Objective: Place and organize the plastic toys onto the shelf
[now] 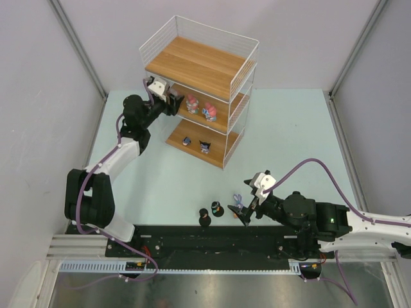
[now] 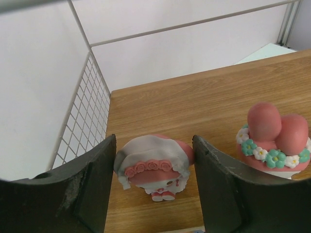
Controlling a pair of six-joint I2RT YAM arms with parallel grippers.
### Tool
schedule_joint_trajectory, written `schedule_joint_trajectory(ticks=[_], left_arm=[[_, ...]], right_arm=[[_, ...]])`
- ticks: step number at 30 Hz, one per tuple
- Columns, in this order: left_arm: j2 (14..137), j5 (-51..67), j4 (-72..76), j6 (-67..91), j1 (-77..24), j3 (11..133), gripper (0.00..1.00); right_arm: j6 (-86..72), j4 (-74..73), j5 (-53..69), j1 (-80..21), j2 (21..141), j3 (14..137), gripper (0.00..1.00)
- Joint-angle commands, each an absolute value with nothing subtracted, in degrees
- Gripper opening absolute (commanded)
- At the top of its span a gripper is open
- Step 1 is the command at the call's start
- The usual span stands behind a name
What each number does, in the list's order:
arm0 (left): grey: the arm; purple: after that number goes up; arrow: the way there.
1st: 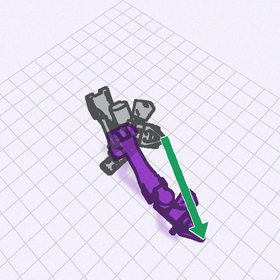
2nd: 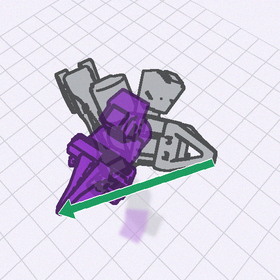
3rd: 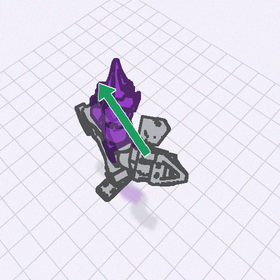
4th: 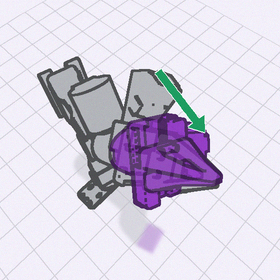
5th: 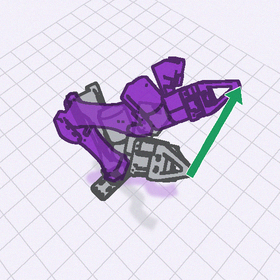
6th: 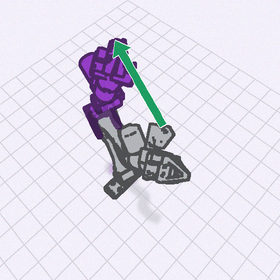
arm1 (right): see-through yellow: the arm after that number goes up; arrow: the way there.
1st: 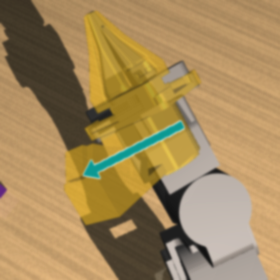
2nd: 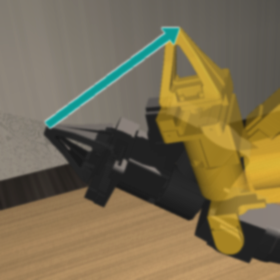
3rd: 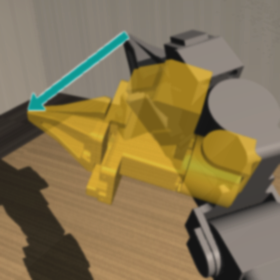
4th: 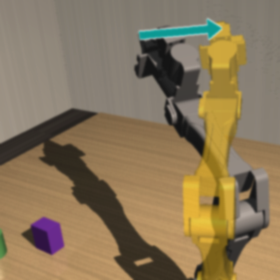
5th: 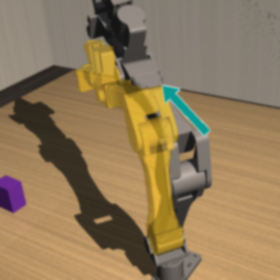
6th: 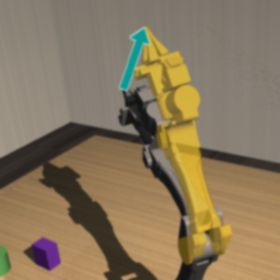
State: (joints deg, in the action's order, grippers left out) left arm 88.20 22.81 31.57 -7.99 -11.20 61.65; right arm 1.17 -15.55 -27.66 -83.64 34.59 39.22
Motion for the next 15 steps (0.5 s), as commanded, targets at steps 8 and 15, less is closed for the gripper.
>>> schedule_joint_trajectory(ticks=[8,15], left_arm=[[87.36,22.85,29.36,-8.00,-11.25,62.93,0.84],[87.01,22.41,29.62,-8.00,-11.25,62.75,0.87]], right_arm=[[1.50,-13.97,-29.71,-83.76,35.07,39.20,1.00],[1.49,-14.06,-29.79,-83.76,35.07,39.20,1.00]])
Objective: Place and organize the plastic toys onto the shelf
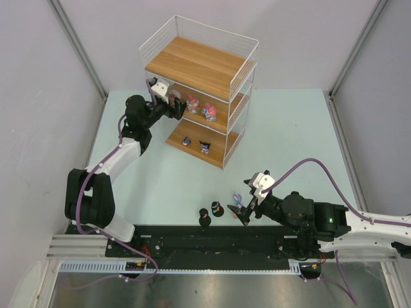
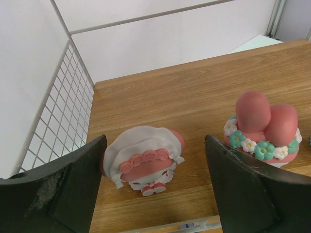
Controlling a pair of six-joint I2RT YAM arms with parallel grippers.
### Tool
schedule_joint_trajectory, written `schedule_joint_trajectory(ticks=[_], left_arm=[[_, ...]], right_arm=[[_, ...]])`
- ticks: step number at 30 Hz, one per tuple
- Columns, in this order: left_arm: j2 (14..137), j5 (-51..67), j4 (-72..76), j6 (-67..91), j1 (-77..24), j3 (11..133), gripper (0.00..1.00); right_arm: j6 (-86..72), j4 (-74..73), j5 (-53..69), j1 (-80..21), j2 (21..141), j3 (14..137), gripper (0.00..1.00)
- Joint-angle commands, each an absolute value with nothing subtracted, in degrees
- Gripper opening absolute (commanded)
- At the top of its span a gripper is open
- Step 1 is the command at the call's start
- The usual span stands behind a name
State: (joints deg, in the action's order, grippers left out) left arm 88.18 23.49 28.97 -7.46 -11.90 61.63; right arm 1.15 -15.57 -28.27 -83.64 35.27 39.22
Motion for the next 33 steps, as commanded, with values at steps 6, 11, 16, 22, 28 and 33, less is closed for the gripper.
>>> schedule_joint_trajectory(ticks=[6,11,16,22,28,33], left_arm=[[86.13,21.62,30.76,-7.03,-11.25,62.14,0.89],[85.52,19.60,30.06,-6.42,-11.16,62.58,0.90],[84.55,17.23,30.59,-6.59,-11.25,61.70,0.90],[83.32,16.00,31.38,-6.24,-11.08,61.08,0.90],[81.65,16.00,31.82,-5.63,-11.07,60.82,0.91],[79.37,15.73,32.52,-5.01,-11.07,60.21,0.92]], right_arm=[[1.41,-14.06,-29.71,-83.76,35.07,39.29,1.00],[1.41,-13.98,-29.79,-83.76,35.07,39.29,1.00],[1.32,-14.06,-29.80,-83.76,35.16,39.20,1.00],[1.41,-14.06,-29.88,-83.85,35.33,39.20,1.00],[1.41,-14.06,-29.79,-83.76,35.42,39.20,1.00],[1.32,-14.06,-29.97,-83.85,35.51,39.20,1.00]])
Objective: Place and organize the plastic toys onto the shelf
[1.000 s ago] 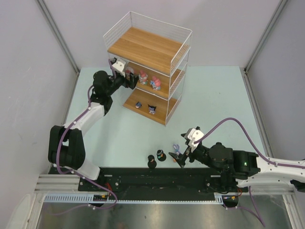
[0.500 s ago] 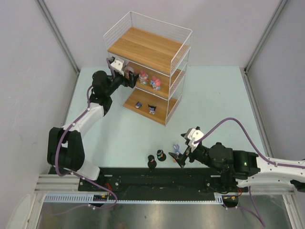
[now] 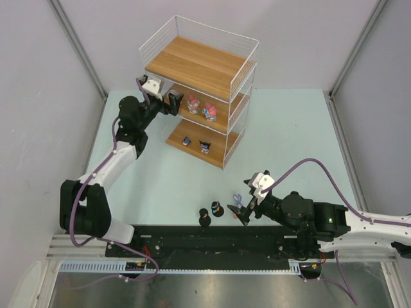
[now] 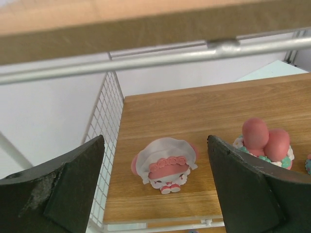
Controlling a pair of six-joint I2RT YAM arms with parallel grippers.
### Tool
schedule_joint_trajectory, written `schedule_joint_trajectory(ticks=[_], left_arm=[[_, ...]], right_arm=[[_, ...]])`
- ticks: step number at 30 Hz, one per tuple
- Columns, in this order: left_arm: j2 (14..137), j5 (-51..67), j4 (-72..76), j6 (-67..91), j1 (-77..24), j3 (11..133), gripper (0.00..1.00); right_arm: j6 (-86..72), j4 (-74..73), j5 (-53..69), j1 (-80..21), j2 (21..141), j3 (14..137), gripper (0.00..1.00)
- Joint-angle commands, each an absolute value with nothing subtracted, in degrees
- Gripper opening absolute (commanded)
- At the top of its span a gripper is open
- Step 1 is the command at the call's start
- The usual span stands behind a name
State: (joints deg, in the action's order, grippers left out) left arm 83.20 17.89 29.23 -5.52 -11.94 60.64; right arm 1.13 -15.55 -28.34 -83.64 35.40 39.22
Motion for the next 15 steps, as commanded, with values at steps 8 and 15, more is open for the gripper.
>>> schedule_joint_trajectory(ticks=[8,15], left_arm=[[76.20,16.35,32.61,-3.78,-11.07,58.89,0.93],[71.99,17.75,35.33,-0.36,-11.16,53.44,0.93]], right_arm=[[1.41,-13.89,-29.97,-83.76,35.77,39.20,1.00],[1.32,-13.80,-30.15,-83.76,35.25,39.20,1.00]])
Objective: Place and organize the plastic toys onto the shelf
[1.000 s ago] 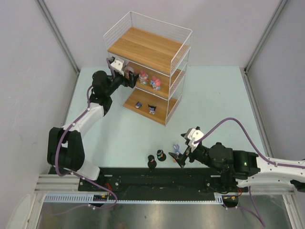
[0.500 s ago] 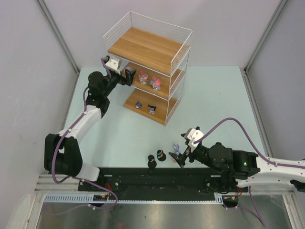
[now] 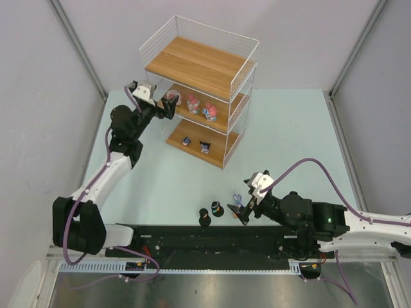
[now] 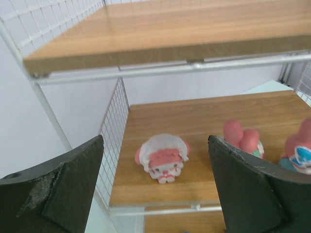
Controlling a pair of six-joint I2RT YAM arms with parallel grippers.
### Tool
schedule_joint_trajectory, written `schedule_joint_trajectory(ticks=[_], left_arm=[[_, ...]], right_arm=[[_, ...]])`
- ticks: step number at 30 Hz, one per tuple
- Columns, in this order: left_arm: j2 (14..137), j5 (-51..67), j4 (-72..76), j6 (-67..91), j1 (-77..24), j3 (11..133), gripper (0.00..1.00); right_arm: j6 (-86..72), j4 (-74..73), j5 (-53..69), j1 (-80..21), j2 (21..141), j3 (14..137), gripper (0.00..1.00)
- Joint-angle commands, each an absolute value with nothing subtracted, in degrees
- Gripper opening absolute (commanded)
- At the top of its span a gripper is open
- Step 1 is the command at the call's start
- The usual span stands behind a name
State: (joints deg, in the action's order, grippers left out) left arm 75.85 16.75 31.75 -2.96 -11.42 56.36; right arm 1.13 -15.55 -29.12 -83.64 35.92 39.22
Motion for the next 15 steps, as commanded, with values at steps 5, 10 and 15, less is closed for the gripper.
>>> schedule_joint_trajectory(ticks=[5,10,15], left_arm=[[66.64,17.14,37.00,2.11,-11.16,49.05,0.93],[60.39,15.74,35.08,4.21,-11.25,45.80,0.93],[53.80,11.79,28.23,9.12,-11.95,41.84,0.93]], right_arm=[[1.14,-14.06,-30.06,-83.85,33.93,39.20,1.00],[0.62,-14.15,-31.63,-83.85,33.93,39.29,1.00],[-2.80,-14.50,-37.35,-83.76,35.15,39.20,1.00]])
